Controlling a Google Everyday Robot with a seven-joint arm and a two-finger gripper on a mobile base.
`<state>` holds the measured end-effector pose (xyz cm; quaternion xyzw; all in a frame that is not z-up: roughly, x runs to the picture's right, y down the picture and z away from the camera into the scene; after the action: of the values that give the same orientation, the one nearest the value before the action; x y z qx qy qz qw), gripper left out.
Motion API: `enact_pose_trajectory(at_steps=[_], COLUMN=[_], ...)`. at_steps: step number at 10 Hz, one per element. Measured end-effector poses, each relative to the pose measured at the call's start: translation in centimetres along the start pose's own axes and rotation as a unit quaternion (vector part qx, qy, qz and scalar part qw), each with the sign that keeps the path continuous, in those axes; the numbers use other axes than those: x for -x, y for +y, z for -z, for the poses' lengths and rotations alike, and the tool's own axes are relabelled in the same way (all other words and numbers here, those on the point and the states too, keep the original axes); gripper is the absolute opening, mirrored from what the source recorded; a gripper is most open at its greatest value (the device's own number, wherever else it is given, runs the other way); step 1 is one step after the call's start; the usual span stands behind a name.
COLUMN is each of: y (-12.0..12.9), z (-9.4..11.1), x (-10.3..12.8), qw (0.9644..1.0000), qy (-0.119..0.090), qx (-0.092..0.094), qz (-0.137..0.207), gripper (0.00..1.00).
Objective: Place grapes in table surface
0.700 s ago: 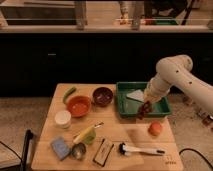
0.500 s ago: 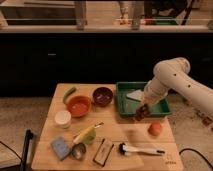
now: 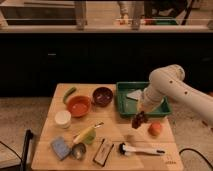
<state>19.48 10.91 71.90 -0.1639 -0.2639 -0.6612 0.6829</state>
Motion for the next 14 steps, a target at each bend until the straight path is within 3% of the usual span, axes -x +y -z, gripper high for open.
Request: enact_pose_trajectory(at_steps=[4, 9, 11, 14], y=[-0.5, -1.5, -1.7, -1.8], z=[-2.5, -5.2, -6.4, -8.4], x=[2.0, 2.7, 2.4, 1.9], qw=[0.9995, 0.9981, 0.9976, 0.9964], qy=[-0.030, -0.056, -0.066, -0.083], qx=[0.003, 0.004, 0.005, 0.006], qz=[0.014, 0.026, 0.023, 0.017], gripper=[0.01, 0.01, 0.13, 0.43])
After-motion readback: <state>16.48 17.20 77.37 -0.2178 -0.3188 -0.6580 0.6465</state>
